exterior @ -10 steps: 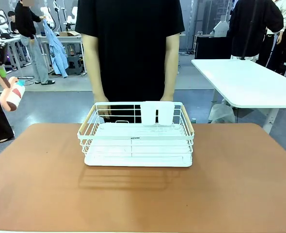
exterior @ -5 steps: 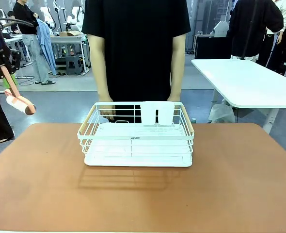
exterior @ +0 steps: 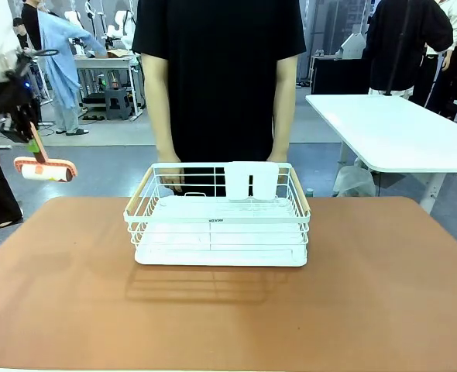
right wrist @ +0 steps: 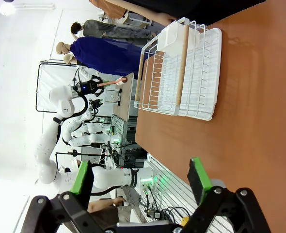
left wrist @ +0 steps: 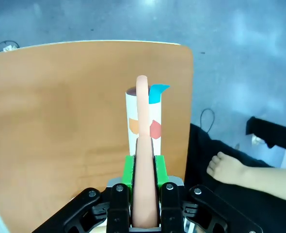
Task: Clean the table.
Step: Place the Lint Roller down when the Dish drying rack is positioned in the middle of the table.
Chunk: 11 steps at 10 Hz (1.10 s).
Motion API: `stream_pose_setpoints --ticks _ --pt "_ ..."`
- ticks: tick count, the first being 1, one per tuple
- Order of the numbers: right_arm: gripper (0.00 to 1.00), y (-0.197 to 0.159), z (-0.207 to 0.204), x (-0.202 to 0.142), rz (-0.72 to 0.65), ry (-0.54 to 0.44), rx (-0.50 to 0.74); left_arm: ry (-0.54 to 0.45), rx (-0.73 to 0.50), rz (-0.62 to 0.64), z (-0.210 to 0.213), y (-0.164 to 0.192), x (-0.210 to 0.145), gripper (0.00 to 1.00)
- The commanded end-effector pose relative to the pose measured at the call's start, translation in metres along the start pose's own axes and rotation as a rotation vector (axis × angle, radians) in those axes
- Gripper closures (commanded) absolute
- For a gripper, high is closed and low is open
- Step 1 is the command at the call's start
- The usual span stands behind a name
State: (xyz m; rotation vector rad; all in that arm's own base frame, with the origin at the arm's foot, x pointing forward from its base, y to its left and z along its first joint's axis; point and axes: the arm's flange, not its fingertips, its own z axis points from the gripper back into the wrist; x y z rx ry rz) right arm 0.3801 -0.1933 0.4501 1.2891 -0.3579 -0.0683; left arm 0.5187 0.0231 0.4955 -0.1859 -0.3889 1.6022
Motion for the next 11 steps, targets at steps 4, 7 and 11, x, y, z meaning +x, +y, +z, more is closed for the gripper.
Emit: stream_pose_setpoints --ticks 4,7,11 --pt "0.00 0.002 0.000 0.001 0.023 -0.005 0.020 0.074 0.010 -0.001 -0.061 -0.008 -0.019 0.79" --pt "0.00 0.002 0.000 0.001 0.023 -0.005 0.020 0.115 0.011 -0.027 -0.104 -0.005 -0.022 0.79" --pt "0.00 0.002 0.000 0.001 0.023 -0.005 0.020 0.141 0.008 -0.033 -0.126 0.004 -0.025 0.79"
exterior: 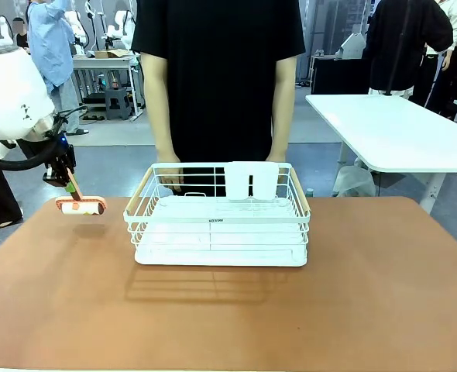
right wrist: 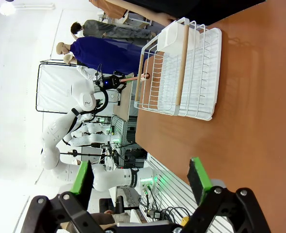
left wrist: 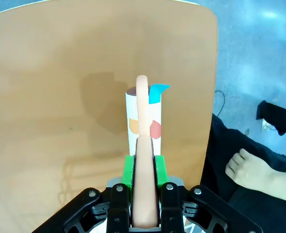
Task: Clean the table.
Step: Place the Lint Roller down when the Dish drying rack is positioned in the middle of the table.
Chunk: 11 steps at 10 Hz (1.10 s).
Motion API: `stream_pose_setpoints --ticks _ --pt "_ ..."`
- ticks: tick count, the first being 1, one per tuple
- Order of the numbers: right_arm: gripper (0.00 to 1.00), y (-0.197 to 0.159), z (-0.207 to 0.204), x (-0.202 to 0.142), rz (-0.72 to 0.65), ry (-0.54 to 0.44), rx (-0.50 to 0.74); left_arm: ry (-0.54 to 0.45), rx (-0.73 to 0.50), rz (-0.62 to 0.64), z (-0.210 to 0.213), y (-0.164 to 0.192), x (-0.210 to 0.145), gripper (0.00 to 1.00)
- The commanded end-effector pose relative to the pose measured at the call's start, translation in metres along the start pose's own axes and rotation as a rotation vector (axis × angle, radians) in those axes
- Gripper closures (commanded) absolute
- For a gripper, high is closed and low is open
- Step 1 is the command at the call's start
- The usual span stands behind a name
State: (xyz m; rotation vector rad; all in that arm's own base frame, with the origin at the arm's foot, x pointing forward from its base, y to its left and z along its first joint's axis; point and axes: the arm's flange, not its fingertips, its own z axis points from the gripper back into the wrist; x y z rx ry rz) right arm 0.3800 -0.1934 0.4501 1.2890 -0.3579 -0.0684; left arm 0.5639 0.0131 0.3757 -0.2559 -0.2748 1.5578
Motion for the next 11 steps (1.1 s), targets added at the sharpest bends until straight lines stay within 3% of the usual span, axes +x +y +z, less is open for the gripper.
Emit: stream_pose_setpoints --ticks 1,7,8,9,10,11 --pt "0.00 0.0019 -0.0002 0.0007 0.023 -0.005 0.020 0.024 -0.007 -0.010 -0.0020 0.0050 0.0015 0.79" --pt "0.00 0.0019 -0.0002 0.0007 0.023 -0.005 0.020 0.029 0.027 -0.015 -0.0088 0.0066 0.0038 0.79" --pt "0.00 0.0019 -0.0002 0.0007 0.023 -0.005 0.020 0.033 0.029 -0.016 -0.0079 0.0062 0.0046 0.69" --pt "0.00 0.0019 -0.0002 0.0007 0.023 -0.005 0.020 0.035 0.031 -0.017 -0.0072 0.0059 0.0050 0.47" --pt "0.00 0.0019 -0.0002 0.0007 0.023 -0.005 0.020 0.033 0.034 -0.022 -0.0069 0.0057 0.0053 0.36" --pt "0.00 0.0019 -0.0002 0.0007 0.023 -0.005 0.020 0.034 0.037 -0.021 -0.0067 0.0053 0.0058 0.14"
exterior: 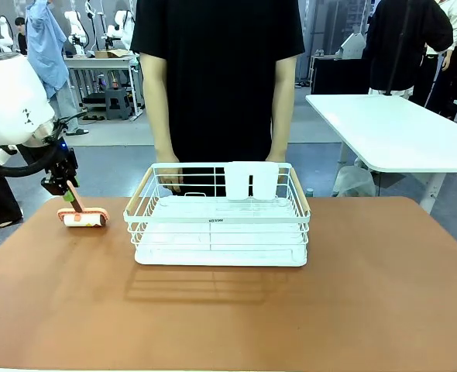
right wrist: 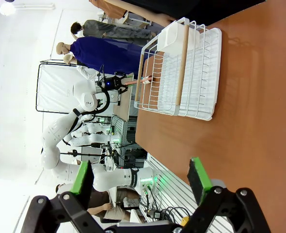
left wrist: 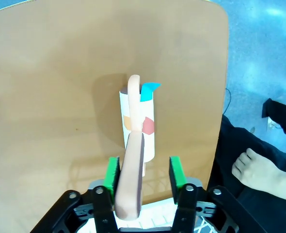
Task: Clean the table.
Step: Place the Lint Roller down when the Dish drying rack is positioned in the middle of the table.
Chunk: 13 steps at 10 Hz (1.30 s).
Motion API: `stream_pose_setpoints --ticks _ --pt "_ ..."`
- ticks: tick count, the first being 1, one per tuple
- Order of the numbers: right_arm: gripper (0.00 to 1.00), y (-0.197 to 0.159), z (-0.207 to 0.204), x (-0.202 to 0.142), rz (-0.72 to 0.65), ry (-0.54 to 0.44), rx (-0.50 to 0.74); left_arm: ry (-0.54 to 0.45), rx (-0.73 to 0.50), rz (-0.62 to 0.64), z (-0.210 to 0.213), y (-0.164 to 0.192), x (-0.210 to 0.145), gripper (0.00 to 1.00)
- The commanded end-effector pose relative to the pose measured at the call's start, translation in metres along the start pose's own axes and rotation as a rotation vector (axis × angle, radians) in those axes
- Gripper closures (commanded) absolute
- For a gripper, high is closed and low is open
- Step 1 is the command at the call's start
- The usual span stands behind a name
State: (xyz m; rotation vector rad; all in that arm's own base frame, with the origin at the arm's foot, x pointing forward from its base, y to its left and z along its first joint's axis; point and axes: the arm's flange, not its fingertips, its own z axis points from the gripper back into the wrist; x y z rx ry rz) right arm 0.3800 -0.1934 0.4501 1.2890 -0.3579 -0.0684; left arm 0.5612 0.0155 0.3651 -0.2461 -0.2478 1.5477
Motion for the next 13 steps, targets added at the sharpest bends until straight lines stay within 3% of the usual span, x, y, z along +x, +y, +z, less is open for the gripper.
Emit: stream_pose_setpoints --ticks 1,3,4,8,13 --pt "0.00 0.002 0.000 0.001 0.023 -0.005 0.020 0.026 0.012 -0.010 0.005 -0.001 0.004 0.02" --pt "0.00 0.002 0.000 0.001 0.023 -0.005 0.020 0.036 0.033 -0.018 0.016 0.002 0.003 0.00" --pt "0.00 0.002 0.000 0.001 0.023 -0.005 0.020 -0.018 0.107 -0.025 0.024 0.008 0.001 0.00" --pt "0.00 0.002 0.000 0.001 0.023 -0.005 0.020 0.048 0.280 0.025 0.103 0.019 -0.007 0.00" --pt "0.00 0.002 0.000 0.001 0.023 -0.005 0.020 0.034 0.259 0.002 0.105 0.025 -0.007 0.00"
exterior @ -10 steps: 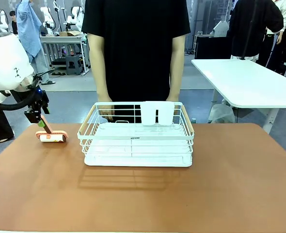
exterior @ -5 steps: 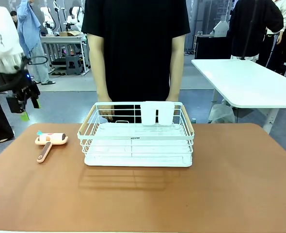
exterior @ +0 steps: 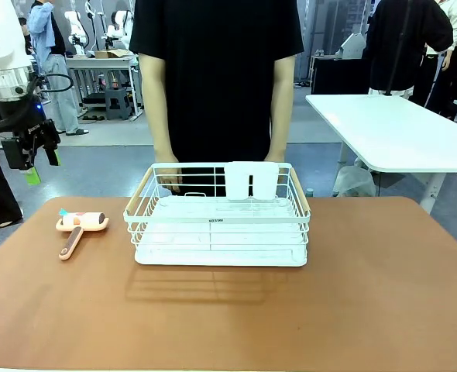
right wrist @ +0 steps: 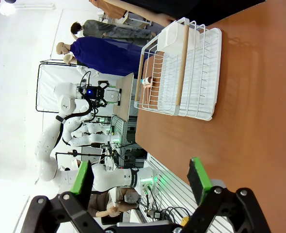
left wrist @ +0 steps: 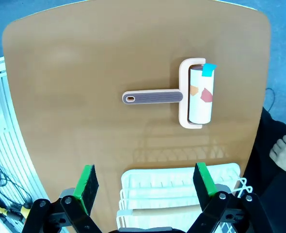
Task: Clean the table.
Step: Place the Lint Roller down when the Dish drying rack is positioned in the middle of the table.
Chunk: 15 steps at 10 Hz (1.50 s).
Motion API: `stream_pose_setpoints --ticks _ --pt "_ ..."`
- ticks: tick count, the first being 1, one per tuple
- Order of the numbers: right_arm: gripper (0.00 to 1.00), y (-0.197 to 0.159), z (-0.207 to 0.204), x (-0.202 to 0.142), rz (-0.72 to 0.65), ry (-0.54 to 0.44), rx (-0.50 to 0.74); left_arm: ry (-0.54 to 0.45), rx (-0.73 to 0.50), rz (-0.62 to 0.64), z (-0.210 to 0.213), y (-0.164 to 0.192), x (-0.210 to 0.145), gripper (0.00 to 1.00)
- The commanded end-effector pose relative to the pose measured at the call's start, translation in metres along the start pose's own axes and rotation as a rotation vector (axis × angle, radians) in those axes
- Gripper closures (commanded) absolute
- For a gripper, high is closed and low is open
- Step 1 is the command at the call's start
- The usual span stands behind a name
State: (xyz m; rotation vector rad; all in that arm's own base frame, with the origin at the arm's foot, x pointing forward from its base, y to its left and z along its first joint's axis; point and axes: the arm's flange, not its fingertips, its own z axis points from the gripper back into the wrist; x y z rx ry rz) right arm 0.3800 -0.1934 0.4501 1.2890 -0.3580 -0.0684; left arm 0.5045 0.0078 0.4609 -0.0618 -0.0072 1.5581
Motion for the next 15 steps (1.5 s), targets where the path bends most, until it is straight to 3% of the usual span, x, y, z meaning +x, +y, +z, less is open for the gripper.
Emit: stream_pose_setpoints --ticks 1,15 --pt "0.00 0.0019 -0.0003 0.0007 0.023 -0.005 0.020 -0.003 -0.012 0.000 -0.0036 0.0001 0.0015 0.00" --pt "0.00 0.0019 -0.0003 0.0007 0.023 -0.005 0.020 -0.003 -0.012 0.000 -0.0036 0.0001 0.0015 0.00"
